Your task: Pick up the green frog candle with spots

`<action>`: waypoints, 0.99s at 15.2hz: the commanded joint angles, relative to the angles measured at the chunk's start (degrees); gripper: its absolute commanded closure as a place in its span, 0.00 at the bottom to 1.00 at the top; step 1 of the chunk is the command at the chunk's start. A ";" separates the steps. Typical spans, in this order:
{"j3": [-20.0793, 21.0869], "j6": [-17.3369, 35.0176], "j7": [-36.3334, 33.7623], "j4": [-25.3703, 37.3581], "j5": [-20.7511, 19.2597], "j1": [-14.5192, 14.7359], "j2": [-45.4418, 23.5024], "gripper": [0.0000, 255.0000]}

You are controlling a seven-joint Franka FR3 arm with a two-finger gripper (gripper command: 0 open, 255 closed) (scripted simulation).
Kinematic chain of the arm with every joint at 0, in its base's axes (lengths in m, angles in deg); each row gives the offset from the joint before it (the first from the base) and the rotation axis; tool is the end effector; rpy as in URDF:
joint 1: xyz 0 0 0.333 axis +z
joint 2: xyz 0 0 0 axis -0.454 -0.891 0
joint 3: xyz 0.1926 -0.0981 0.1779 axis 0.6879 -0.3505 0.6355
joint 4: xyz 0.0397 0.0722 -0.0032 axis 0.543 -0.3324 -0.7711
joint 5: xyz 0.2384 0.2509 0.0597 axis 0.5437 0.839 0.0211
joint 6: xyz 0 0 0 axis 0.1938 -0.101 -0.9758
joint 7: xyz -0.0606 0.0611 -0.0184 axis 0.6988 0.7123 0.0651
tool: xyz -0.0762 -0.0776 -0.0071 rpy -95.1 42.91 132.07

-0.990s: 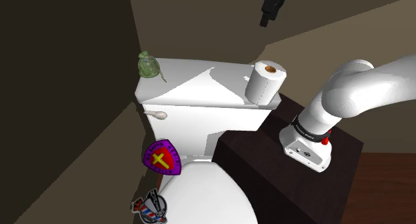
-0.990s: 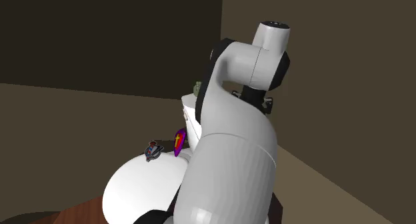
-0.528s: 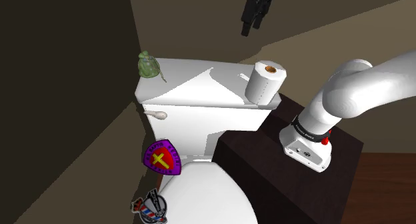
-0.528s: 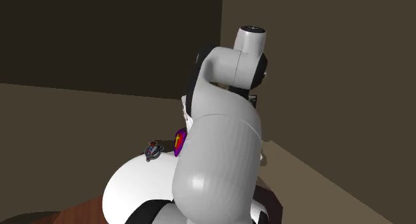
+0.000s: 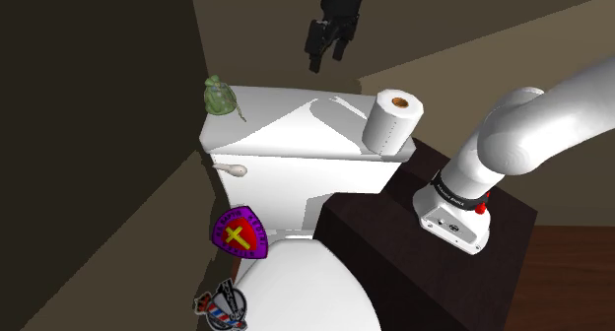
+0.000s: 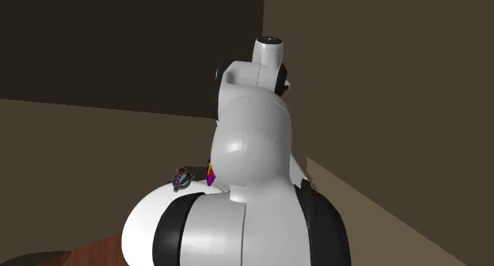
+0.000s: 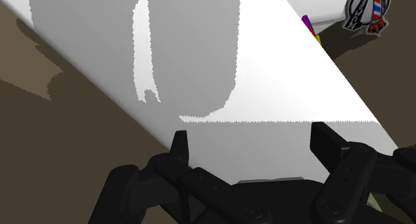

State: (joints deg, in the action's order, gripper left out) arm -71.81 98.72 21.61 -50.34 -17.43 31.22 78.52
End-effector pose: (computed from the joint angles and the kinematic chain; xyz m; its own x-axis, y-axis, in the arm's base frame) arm 0.3610 0.1489 0.4870 0.9945 0.0955 0.0421 0.0972 -0.9944 -0.0413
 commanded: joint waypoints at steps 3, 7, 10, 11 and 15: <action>4.19 5.37 -5.80 2.93 -0.58 0.06 -6.86 0.00; 8.17 9.89 -12.27 7.32 -3.14 -0.13 -14.75 0.00; 10.71 12.57 -17.68 11.46 -6.50 -0.11 -21.20 0.00; 11.43 13.29 -19.58 13.01 -7.89 -0.01 -23.44 0.00; 13.22 15.13 -27.34 20.11 -14.39 1.37 -32.78 0.00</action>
State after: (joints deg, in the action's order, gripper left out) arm -58.86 113.34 -3.92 -31.77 -30.22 32.28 47.87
